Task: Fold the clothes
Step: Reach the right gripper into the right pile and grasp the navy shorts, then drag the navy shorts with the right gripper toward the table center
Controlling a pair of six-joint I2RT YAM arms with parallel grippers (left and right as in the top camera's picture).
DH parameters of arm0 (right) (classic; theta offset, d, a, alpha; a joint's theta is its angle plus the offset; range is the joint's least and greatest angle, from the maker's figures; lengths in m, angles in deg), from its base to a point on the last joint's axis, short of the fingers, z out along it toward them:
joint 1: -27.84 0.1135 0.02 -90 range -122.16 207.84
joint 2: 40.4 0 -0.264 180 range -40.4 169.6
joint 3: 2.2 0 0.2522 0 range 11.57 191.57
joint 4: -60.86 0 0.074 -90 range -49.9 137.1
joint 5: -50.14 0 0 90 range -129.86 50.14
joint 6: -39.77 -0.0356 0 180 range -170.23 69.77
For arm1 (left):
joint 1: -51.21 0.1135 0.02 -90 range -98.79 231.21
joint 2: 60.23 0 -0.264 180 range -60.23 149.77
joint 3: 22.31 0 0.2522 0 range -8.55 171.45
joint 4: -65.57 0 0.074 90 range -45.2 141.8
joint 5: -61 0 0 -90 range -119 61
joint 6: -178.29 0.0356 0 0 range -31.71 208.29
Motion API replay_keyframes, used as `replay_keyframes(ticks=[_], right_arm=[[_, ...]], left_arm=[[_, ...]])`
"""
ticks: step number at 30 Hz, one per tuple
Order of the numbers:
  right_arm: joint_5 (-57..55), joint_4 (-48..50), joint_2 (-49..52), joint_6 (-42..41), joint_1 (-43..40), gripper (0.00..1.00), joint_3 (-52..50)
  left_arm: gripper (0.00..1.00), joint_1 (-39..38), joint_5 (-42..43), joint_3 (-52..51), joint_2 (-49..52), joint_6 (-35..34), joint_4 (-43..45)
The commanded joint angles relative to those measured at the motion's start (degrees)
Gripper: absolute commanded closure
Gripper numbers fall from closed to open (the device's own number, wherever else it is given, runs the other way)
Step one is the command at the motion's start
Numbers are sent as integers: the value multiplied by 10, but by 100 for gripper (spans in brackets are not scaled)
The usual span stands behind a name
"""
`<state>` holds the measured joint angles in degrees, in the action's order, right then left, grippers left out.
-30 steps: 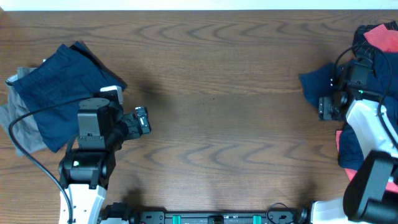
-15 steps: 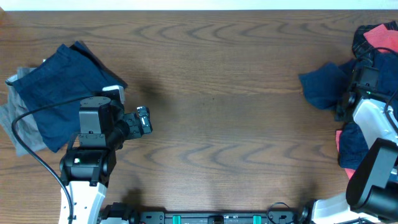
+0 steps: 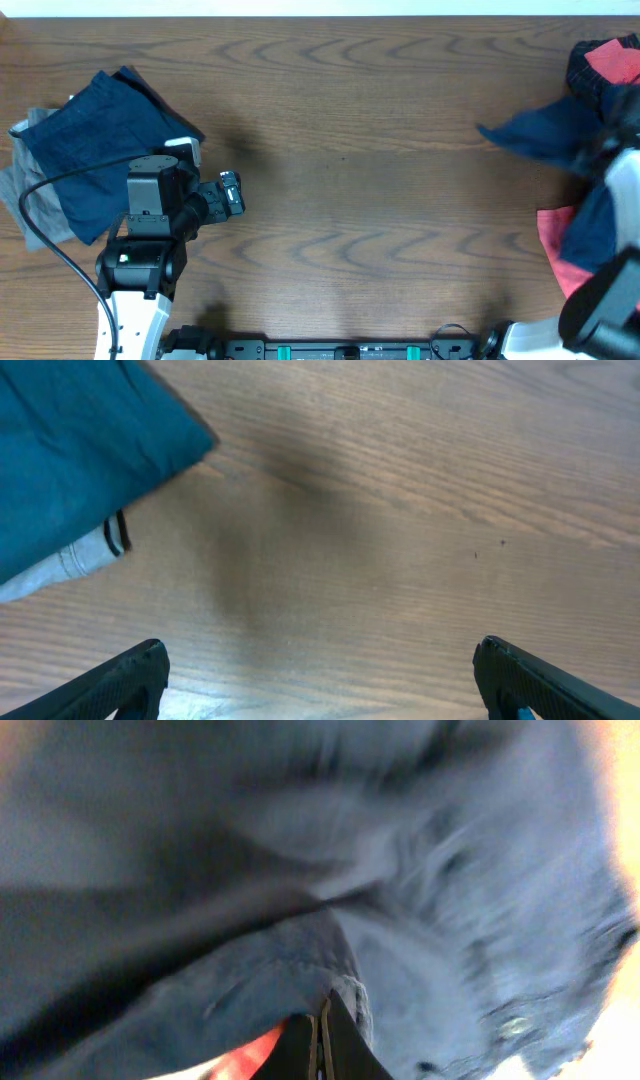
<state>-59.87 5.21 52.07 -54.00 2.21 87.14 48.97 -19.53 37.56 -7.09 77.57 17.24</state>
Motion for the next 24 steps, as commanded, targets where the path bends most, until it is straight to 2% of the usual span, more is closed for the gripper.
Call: replay_keyframes(ticks=[1,5,13,19,24], right_arm=[[71,-26,-68,-11,-20,99,123],[148,-77,-92,37,-21,99,222],[247,-137,-145,37,-21,99,332],[332,-304,-144,43,-12,99,320],[400,-393,-120,93,36,99,241]], left_arm=[[2,3,6,10,0,-6,-1],[2,3,6,10,0,-6,-1],[2,3,6,10,0,-5,-1],[2,3,6,10,0,-5,-1],[2,3,6,10,0,-6,-1]])
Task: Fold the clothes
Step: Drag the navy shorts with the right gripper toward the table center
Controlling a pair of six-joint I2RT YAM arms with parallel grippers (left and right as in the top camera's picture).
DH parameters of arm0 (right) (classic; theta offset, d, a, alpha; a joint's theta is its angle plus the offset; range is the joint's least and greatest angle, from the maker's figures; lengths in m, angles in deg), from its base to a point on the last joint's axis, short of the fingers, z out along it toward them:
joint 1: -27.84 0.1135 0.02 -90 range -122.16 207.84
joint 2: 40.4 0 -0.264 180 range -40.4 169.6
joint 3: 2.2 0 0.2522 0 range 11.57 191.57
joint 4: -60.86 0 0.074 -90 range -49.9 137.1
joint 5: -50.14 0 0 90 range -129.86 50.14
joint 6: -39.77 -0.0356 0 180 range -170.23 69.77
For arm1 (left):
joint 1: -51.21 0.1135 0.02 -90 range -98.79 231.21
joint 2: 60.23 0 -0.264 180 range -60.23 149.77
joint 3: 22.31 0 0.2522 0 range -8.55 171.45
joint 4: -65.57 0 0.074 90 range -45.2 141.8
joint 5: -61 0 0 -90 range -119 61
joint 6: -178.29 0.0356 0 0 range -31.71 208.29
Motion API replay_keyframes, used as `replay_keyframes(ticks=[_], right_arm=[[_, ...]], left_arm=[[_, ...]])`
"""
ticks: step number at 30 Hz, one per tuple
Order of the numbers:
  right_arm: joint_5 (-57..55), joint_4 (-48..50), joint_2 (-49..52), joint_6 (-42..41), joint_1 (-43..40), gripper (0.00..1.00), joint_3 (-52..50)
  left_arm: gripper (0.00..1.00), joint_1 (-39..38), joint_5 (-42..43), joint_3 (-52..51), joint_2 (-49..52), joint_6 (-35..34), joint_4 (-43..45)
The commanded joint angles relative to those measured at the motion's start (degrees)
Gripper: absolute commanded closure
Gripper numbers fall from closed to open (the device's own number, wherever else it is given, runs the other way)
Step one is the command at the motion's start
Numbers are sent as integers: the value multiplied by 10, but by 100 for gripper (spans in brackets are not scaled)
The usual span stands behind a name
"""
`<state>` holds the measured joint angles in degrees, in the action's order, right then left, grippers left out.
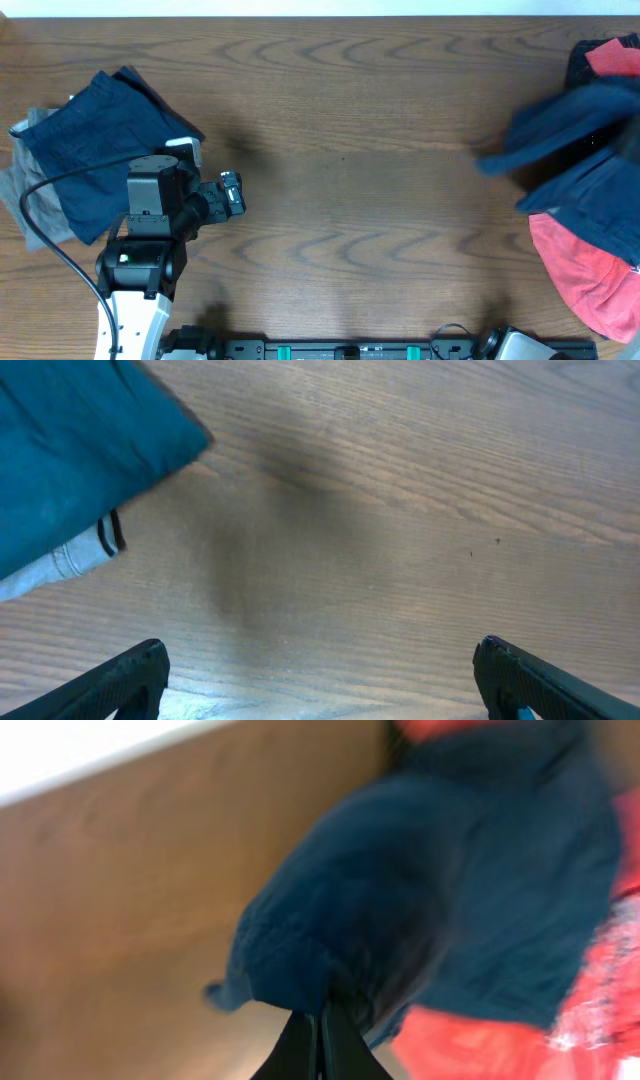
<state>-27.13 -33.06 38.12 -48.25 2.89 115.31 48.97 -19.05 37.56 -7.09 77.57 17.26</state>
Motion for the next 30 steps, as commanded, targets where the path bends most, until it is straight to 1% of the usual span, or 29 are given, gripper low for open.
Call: replay_keyframes(ticks=[1,4,5,6,8,10,12,14,16,18,19,20,21,23,24,26,30], right_arm=[[81,-6,22,42,45,99,-65],[135,39,31,54,90,99,-128],[185,87,34,54,113,99,-155],[209,114,36,52,124,99,-167],[294,222,41,31,160,99,-201],[334,340,46,-2,188,99,-224],[312,460,47,-80,213,99,-244],[254,565,47,-161,232,99,-260],[202,602,48,-184,246,96,-266],[173,583,49,-187,261,88,-266],[173,563,50,-179,266,82,-267],[170,533,52,-159,271,75,-267],[159,497,55,-137,276,71,-267],[105,417,60,-108,282,67,-267],[74,390,62,-105,281,67,-267],[-27,329,67,-105,279,66,-267],[-194,252,70,-105,268,62,-267]], left_arm=[[2,3,1,10,0,-6,-1],[2,3,1,10,0,-5,-1],[2,3,1,10,0,-6,-1],[2,3,1,10,0,-5,-1],[2,3,1,10,0,-6,-1],[2,3,1,10,0,-6,-1],[2,3,1,10,0,-5,-1],[2,3,1,10,0,-5,-1],[2,3,1,10,0,-6,-1],[2,3,1,10,0,-5,-1],[2,3,1,10,0,-6,-1],[2,3,1,10,0,-6,-1],[2,3,1,10,0,-6,-1],[2,3,1,10,0,-6,-1],[2,3,1,10,0,-6,-1],[2,3,1,10,0,-6,-1],[2,3,2,10,0,-18,1]])
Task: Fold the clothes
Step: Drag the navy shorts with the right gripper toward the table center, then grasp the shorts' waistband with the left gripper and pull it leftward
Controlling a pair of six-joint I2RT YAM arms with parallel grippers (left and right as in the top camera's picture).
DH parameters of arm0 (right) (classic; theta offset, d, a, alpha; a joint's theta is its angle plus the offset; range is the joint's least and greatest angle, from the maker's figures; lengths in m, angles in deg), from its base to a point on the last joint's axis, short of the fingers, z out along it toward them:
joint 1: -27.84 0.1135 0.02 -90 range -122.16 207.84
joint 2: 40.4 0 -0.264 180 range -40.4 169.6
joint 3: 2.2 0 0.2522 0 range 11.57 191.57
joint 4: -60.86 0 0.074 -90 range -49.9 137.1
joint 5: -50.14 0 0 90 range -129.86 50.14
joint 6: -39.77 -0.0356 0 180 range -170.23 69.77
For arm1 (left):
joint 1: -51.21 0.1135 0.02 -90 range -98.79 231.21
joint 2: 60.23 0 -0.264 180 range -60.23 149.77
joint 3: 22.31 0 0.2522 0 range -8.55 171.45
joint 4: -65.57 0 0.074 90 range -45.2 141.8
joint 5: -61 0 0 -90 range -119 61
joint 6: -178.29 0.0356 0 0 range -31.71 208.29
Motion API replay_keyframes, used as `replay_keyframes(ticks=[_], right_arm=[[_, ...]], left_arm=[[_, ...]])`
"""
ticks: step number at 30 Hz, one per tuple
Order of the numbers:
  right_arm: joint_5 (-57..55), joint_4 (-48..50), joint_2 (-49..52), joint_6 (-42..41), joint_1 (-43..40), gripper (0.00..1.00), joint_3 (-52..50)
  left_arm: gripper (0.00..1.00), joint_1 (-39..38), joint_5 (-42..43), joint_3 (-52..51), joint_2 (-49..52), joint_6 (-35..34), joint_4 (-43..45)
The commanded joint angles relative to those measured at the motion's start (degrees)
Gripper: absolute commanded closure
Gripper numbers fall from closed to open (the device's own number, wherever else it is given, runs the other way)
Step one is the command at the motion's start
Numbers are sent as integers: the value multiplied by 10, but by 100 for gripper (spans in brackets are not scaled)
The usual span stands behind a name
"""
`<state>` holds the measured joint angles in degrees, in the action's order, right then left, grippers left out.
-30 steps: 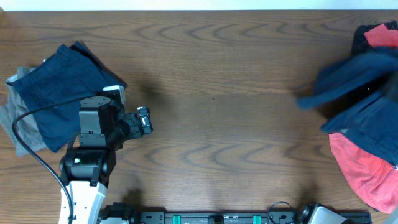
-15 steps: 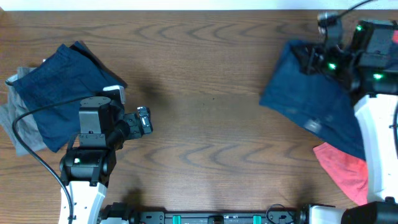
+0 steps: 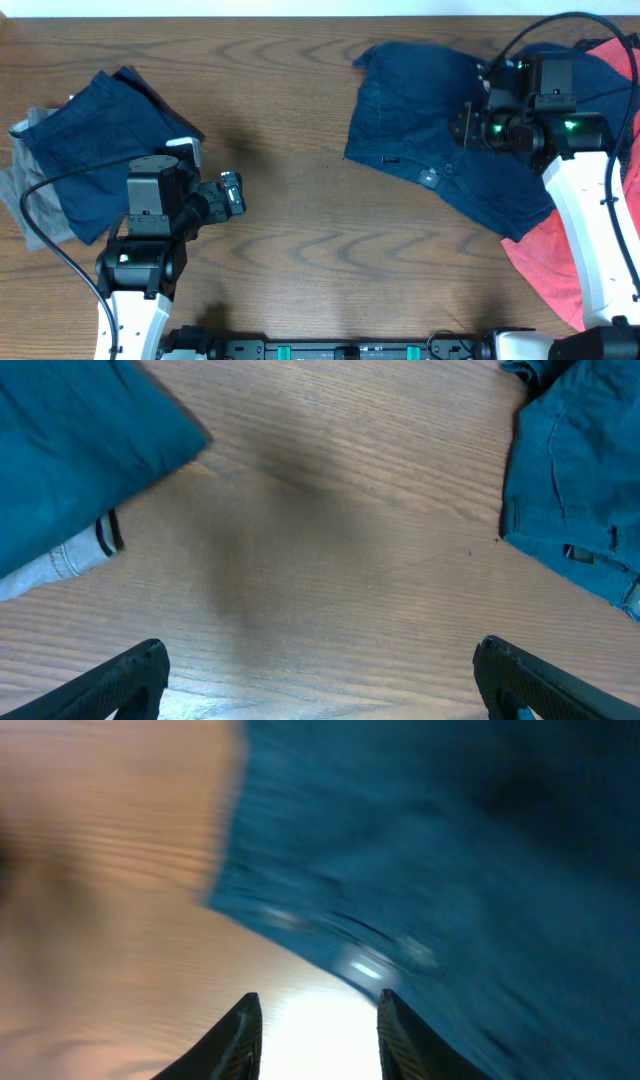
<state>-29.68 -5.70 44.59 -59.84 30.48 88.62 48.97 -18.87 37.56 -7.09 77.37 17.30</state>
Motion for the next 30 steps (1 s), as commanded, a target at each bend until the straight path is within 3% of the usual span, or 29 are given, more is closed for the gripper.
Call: replay_keyframes(ticks=[1,5,9,11,13,23,30], right_arm=[[-201,-38,5,8,-13,60,0],[-252,-88,5,-9,-43,55,0],[-206,-104,5,-9,-81,37,0],[-167,-109,5,-8,-99,23,0],[-148,-120,5,-8,-112,18,0],[-146,-169,5,-8,-127,18,0],[-145,-184,5,-9,-127,18,0]], left_arm=[[2,3,0,10,0,-34,3],[2,2,5,9,7,-125,30],[2,-10,75,8,46,-130,92],[2,-28,99,8,81,-130,135],[2,-46,105,8,117,-136,173],[2,-178,105,8,372,-199,414],[2,-228,104,12,506,-212,574]])
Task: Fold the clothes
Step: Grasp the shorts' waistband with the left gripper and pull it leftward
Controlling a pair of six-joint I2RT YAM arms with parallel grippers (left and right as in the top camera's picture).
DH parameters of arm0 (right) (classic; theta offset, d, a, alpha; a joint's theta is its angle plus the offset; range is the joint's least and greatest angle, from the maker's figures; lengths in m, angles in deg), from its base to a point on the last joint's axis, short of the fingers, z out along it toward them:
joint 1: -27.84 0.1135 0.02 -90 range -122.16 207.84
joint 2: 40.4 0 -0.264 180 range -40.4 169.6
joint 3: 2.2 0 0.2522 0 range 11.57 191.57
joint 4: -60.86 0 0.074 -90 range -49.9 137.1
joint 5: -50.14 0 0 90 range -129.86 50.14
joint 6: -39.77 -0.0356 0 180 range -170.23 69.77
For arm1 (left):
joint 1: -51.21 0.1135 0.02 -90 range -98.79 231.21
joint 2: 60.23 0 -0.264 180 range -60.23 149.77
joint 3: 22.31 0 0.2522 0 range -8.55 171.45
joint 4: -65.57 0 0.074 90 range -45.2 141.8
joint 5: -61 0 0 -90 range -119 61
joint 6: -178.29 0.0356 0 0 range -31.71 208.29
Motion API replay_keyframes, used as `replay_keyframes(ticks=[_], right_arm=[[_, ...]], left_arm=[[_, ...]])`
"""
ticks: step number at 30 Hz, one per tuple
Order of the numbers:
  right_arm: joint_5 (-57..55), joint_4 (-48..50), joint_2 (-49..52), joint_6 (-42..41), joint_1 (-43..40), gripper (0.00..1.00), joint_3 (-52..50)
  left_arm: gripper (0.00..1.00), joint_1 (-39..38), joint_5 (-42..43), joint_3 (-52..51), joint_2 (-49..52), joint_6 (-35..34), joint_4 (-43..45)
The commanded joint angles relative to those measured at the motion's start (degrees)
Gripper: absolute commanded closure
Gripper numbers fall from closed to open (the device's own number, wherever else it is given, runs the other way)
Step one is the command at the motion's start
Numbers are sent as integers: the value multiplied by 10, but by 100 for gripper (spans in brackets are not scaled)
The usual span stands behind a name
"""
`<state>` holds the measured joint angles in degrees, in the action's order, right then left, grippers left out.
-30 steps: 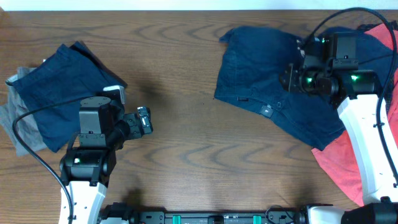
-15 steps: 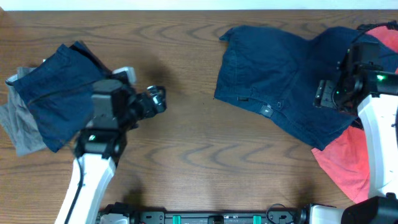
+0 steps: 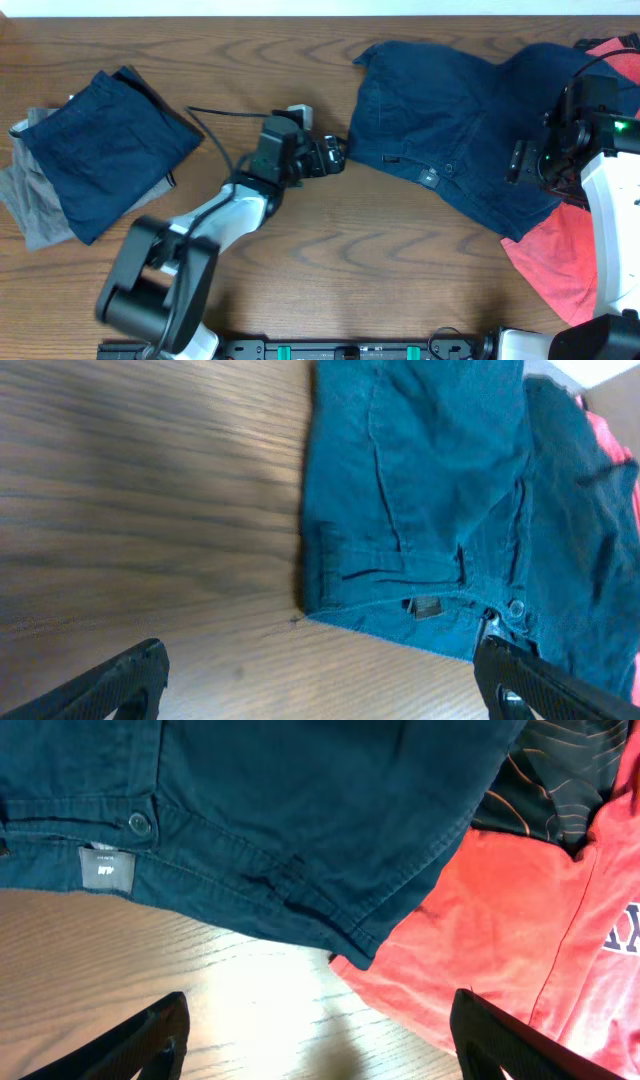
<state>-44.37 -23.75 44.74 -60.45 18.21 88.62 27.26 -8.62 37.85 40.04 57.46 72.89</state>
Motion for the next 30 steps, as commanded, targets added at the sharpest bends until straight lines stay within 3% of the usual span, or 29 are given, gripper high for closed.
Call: replay_keyframes(ticks=[1,10,12,18,23,30], right_arm=[[3,-5,4,-2,-4,18,0],[5,-10,4,-3,-4,18,0],[5,-10,4,-3,-4,18,0],[5,-9,4,-4,-4,18,0],[5,-7,4,-4,-4,18,0],[5,-7,4,-5,-4,18,0]], left_arm=[[2,-15,2,14,52,-14,20],[1,-26,34,87,158,-60,20],[5,-35,36,96,174,-83,20],[36,-63,37,98,187,-98,20],[93,-59,36,98,186,-97,22],[94,19,64,99,90,-45,-77]])
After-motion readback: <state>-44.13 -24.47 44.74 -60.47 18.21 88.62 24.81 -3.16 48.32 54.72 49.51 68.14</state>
